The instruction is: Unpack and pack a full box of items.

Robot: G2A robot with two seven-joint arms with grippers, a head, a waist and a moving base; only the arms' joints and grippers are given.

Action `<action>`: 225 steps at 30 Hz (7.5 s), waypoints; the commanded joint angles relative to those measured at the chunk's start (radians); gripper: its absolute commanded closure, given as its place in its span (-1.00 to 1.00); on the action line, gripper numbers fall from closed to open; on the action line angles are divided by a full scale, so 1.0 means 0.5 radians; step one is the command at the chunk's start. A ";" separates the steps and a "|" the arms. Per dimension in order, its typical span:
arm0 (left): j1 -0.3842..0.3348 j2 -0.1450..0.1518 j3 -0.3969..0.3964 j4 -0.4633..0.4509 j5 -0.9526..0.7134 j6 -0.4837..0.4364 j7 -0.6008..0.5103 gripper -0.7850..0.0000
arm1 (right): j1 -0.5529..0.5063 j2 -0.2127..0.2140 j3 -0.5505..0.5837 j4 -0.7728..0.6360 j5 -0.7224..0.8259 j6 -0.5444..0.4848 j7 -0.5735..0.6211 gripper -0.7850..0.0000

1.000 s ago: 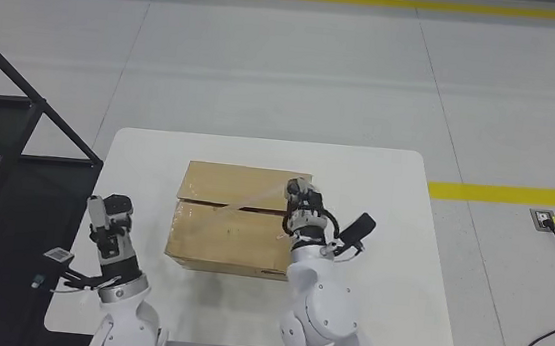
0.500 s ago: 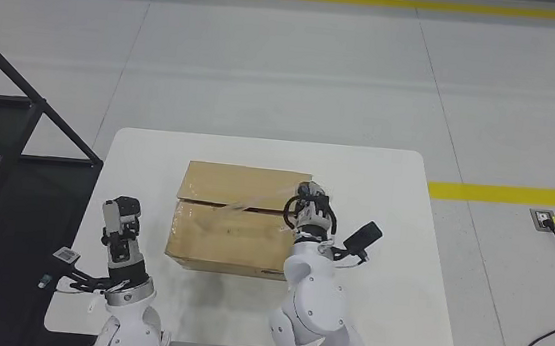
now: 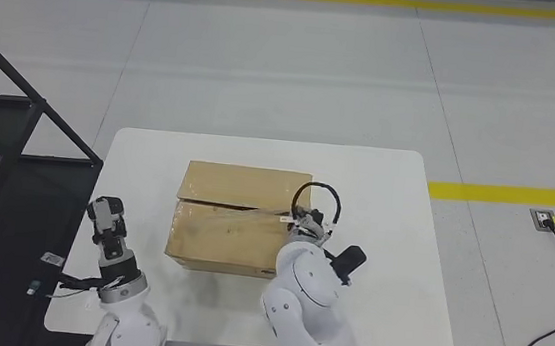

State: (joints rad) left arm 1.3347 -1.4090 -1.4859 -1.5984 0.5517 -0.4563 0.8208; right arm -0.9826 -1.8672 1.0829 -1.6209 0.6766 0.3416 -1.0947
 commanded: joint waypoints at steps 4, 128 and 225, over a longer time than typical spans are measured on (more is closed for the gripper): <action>-0.130 -0.031 0.027 0.216 0.013 0.134 0.224 -1.00 | 0.026 -0.003 -0.056 0.000 -0.021 -0.044 -0.065 1.00; -0.249 0.184 -0.164 0.356 0.922 -0.218 -1.109 1.00 | 0.182 -0.018 0.274 -0.062 0.873 0.362 -0.406 1.00; 0.025 0.240 -0.123 -0.018 -0.107 -0.159 -1.524 1.00 | -0.112 0.392 -0.790 -0.270 -3.805 1.055 2.002 -1.00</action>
State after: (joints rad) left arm 1.3467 -1.2892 -1.5478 -1.6075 0.4987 -0.5373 0.0585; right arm -1.0446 -1.6769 0.7096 -1.7761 -1.0710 0.8476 -0.1452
